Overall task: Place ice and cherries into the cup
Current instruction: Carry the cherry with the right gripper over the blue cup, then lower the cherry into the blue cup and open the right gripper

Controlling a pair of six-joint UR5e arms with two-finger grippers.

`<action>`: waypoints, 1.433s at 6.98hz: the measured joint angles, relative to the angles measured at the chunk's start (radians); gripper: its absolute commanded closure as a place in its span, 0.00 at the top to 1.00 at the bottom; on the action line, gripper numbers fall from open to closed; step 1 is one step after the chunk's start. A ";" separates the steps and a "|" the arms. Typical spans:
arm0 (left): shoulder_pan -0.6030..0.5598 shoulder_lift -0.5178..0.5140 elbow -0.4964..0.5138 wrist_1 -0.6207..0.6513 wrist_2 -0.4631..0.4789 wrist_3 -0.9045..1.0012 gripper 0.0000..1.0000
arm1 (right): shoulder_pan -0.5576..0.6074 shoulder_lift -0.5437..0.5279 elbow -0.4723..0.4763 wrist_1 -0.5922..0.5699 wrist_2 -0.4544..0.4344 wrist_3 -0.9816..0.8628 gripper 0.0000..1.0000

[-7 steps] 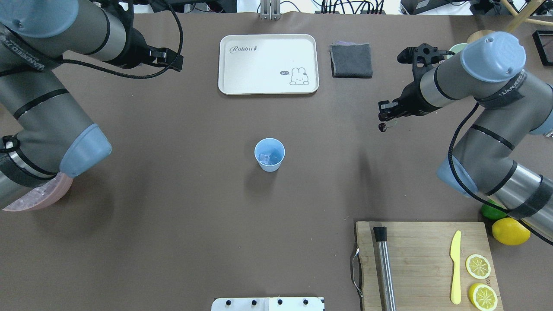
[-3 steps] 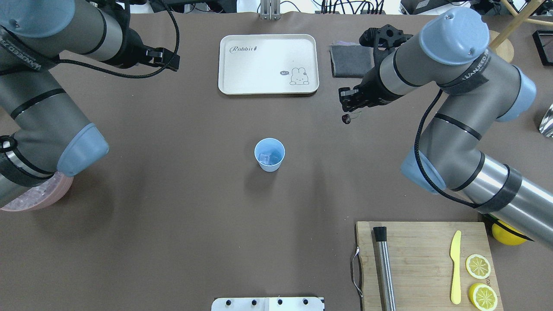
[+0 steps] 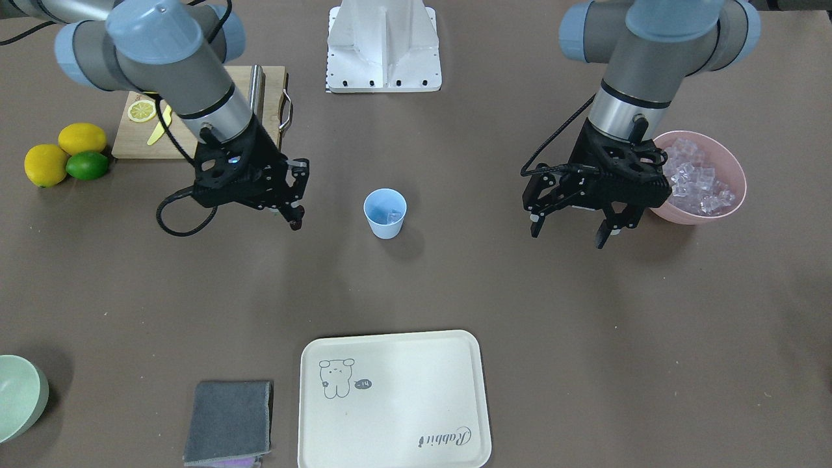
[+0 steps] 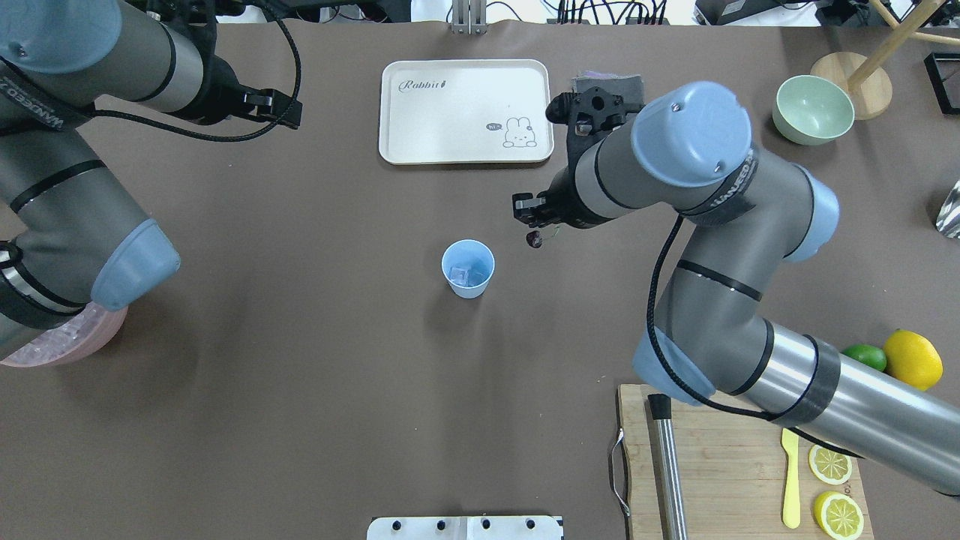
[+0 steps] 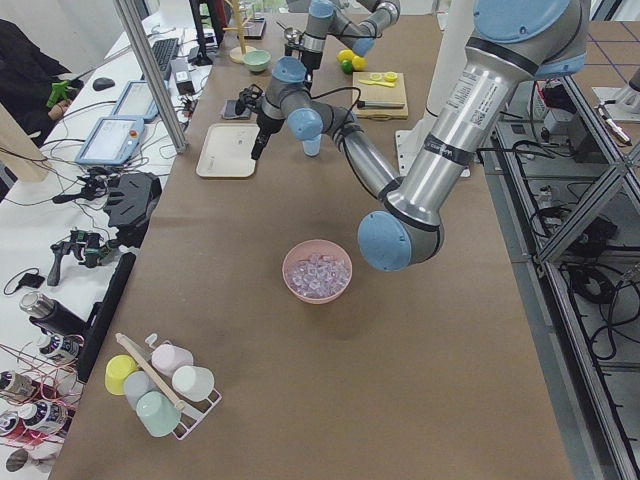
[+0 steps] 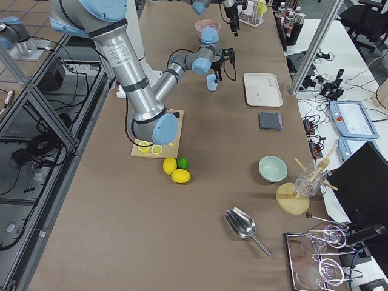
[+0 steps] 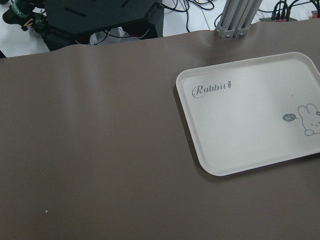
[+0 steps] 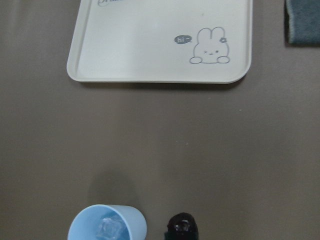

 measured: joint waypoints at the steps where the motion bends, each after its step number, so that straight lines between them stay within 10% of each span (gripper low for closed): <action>1: 0.000 0.006 0.000 -0.001 0.000 0.000 0.97 | -0.042 0.022 -0.002 -0.009 -0.040 0.006 0.00; 10: -0.001 0.029 -0.002 -0.002 0.000 -0.005 0.97 | -0.130 0.124 -0.092 -0.025 -0.155 0.007 0.00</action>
